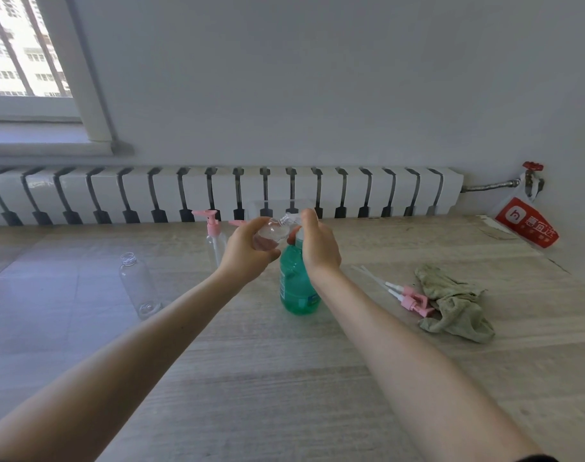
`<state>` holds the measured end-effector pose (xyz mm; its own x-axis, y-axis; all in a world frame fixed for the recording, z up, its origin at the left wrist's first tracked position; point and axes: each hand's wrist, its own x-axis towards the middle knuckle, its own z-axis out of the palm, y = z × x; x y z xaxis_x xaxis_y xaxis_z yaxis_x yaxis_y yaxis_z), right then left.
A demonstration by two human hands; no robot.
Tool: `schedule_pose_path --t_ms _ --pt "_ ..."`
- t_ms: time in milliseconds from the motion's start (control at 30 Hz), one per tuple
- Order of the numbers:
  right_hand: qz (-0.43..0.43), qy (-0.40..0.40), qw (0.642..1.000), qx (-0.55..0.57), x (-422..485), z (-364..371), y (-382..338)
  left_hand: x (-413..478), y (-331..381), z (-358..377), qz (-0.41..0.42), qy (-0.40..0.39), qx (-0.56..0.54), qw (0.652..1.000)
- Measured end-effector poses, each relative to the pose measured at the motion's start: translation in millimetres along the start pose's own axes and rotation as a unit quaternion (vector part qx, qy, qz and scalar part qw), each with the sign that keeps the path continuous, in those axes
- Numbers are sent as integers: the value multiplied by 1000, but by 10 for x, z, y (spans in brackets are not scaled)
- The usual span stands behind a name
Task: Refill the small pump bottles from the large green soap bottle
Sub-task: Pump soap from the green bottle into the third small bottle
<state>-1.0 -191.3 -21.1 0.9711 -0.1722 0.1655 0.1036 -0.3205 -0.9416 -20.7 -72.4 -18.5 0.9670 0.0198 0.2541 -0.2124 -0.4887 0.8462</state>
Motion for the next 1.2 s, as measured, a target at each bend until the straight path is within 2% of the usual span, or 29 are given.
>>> schedule_pose_path --t_ms 933,1200 --pt "10 -19 999 32 -64 30 -86 -45 112 -110 -6 -7 -13 1000" --pt "7 -14 1000 -8 -51 13 -79 -42 78 -107 -6 -6 -12 1000"
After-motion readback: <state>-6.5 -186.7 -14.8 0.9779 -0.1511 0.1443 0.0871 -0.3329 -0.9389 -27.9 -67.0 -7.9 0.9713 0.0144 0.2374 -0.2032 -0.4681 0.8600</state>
